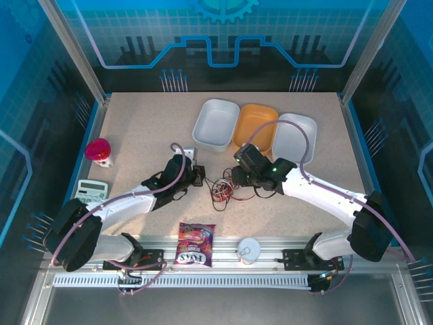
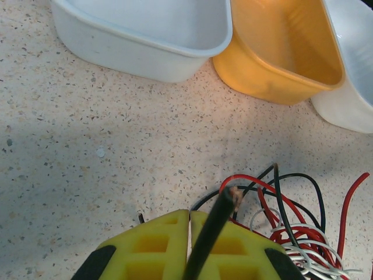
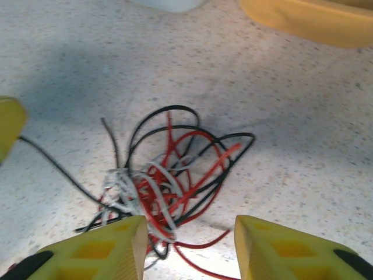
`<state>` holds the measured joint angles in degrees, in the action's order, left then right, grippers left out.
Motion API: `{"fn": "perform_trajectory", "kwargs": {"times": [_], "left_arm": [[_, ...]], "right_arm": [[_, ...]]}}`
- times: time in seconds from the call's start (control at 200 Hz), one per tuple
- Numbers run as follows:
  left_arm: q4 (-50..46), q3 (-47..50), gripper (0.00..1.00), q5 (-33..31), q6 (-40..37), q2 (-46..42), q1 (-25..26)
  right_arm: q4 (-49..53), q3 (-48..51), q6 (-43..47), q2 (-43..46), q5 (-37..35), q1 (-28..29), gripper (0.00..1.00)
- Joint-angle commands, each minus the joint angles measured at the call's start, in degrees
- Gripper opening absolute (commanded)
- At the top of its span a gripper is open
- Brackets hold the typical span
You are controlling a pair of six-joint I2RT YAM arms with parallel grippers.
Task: Untangle the cables
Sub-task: Pick up the cable.
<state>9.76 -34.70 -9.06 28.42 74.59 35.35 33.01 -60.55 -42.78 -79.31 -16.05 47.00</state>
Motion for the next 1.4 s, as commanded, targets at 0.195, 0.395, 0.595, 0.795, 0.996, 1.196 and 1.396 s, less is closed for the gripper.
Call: {"fn": "perform_trajectory", "kwargs": {"times": [0.195,0.395,0.595,0.795,0.996,1.196,1.396], "left_arm": [[0.2,-1.78,0.0,0.53,0.0,1.0,-0.24],[0.41,-1.86,0.0,0.36,0.23,1.61,-0.27],[0.52,-1.77,0.0,0.28,0.1,1.92,-0.28],[0.43,-1.56,0.0,-0.65,0.07,2.02,-0.22],[1.3,-1.25,0.0,-1.5,0.48,3.41,-0.24],[1.87,-1.6,0.0,-1.31,0.58,4.8,-0.26],[1.91,-1.86,0.0,-1.48,1.02,5.37,-0.25]], "right_arm": [[8.74,-8.64,-0.34,-10.22,0.72,6.0,0.32],[11.7,-10.71,-1.44,-14.08,0.05,7.22,0.26],[11.98,-11.66,-2.01,-15.95,0.15,7.23,0.14],[15.41,-12.74,-2.45,-13.0,-5.42,7.23,0.0],[12.16,-11.81,1.27,-4.5,-6.33,6.85,0.0],[6.93,-10.06,3.89,1.83,-5.78,6.43,0.0],[-0.38,-7.44,5.76,8.06,-6.63,5.52,0.0]]}}
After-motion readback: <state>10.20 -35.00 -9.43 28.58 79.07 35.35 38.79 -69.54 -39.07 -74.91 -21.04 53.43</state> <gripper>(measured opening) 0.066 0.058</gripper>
